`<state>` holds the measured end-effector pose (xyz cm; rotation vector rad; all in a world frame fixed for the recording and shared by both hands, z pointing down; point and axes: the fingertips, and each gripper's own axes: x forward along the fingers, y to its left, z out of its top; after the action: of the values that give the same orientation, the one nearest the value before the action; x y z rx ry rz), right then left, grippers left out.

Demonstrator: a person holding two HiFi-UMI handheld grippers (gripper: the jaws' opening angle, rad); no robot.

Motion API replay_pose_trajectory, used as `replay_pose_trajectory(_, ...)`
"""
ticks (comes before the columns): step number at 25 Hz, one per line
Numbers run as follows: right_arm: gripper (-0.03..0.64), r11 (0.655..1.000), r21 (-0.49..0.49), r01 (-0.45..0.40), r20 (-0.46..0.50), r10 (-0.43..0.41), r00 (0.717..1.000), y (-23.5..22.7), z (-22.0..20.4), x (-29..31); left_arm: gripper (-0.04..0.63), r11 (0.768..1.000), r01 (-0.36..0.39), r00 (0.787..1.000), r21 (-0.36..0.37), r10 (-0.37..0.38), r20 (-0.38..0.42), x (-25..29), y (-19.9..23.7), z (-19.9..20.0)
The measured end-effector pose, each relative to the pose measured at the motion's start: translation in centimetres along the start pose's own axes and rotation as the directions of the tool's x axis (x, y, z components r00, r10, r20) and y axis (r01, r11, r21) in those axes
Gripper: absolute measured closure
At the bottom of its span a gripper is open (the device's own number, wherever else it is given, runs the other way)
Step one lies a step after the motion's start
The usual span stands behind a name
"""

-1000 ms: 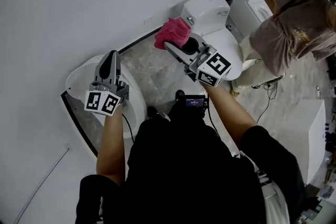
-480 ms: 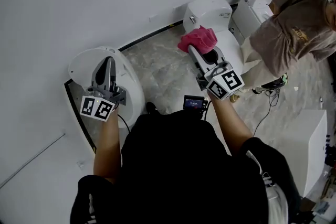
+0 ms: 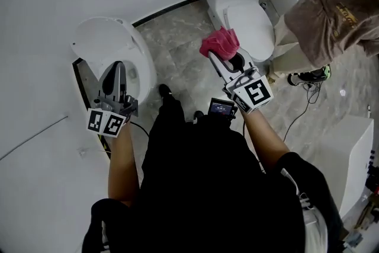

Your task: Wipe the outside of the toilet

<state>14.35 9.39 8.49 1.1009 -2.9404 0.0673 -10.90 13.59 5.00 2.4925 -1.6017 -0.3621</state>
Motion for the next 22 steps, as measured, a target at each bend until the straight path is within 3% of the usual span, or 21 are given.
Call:
replay_pose_trajectory(4,0.476,0.998,0.034,-0.046,-0.023,0.047,0.999,2.8,-1.7,-2.9,0.584,1.000,-0.024,0.999,0.018,0.024,-0.046,-4.2,-3.5,-1.0)
replay_pose_trajectory(9,0.476,0.987,-0.060,-0.148,-0.048,0.145,0.988,8.8,-1.2,-3.5,0.584,0.998,-0.026,0.999,-0.054,0.023,-0.042,-9.4,-5.5,-0.7)
replay_pose_trajectory(17,0.476,0.984,-0.089,-0.154,-0.044,0.151,0.988,17.9,0.9,-3.4,0.584,1.000,-0.003,1.000,0.017,0.003,-0.003,-17.8,-4.7,1.9)
replay_pose_trajectory(22,0.476,0.995,-0.043,-0.093,-0.021,0.092,0.996,26.4,1.1,-3.9,0.584,0.989,-0.020,0.999,0.145,0.027,-0.046,-26.7,-3.1,3.4)
